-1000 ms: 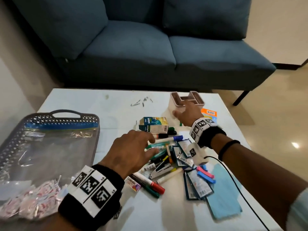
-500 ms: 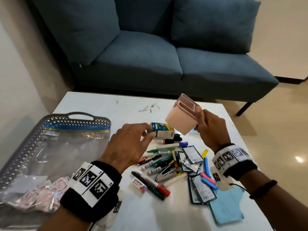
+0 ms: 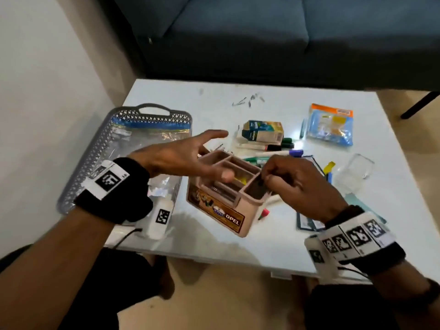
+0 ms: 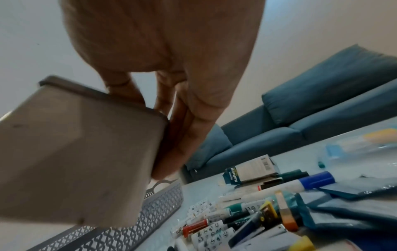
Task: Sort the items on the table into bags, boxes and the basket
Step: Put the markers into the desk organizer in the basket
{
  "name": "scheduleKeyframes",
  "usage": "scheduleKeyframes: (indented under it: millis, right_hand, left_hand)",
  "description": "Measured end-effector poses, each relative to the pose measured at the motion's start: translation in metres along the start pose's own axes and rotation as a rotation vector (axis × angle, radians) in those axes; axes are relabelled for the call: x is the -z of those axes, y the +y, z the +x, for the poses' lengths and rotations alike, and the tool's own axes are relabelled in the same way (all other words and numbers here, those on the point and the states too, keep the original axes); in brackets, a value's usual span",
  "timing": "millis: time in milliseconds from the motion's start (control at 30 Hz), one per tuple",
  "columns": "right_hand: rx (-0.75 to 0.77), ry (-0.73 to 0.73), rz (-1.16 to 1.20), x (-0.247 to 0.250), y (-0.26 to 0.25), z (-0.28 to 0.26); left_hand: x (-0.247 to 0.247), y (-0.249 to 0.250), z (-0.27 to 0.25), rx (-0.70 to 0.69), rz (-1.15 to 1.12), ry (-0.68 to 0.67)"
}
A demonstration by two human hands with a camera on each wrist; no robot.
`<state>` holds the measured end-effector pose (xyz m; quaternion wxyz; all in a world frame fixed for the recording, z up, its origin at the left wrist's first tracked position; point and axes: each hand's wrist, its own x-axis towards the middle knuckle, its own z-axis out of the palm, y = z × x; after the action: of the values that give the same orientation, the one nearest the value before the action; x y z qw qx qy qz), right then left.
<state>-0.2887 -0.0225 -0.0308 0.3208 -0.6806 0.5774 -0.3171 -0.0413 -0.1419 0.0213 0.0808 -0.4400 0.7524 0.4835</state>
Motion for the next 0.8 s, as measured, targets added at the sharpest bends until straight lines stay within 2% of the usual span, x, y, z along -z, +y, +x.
scheduleKeyframes:
  millis: [100,167,233,300,367,433,533,667,800]
  right_hand:
    - [-0.029,-0.202,0.013,-0.012,-0.003,0.01]
    - [0.007,-0.283,-0.032,-0.027,-0.004,0.01]
    - [0.058,-0.333,-0.117,-0.044,-0.005,0.008]
    - [0.099,-0.327,-0.192,-0.057,-0.004,0.007]
    - [0.096,-0.31,-0.245,-0.065,-0.004,0.009]
    - [0.063,-0.302,-0.265,-0.068,-0.003,0.015]
    - [0.029,-0.297,-0.272,-0.07,-0.005,0.025]
    - [0.012,-0.289,-0.197,-0.075,-0.007,0.04]
    - [-0.051,-0.146,-0.131,-0.064,-0.006,0.056]
  left_hand:
    - [-0.004,-0.02,-0.008,-0.011,0.112,-0.228]
    - [-0.013,-0.034,-0.015,-0.02,0.182,-0.268]
    - [-0.028,-0.051,-0.021,-0.031,0.332,-0.199]
    - [-0.049,-0.06,-0.025,-0.018,0.518,-0.062]
    - [-0.068,-0.063,-0.028,0.017,0.67,0.076]
    - [-0.079,-0.061,-0.029,0.051,0.794,0.154]
    - [-0.078,-0.064,-0.029,0.069,0.928,0.206]
    - [-0.064,-0.072,-0.025,0.129,0.927,0.216]
    - [-0.047,-0.077,-0.017,0.195,0.922,0.197]
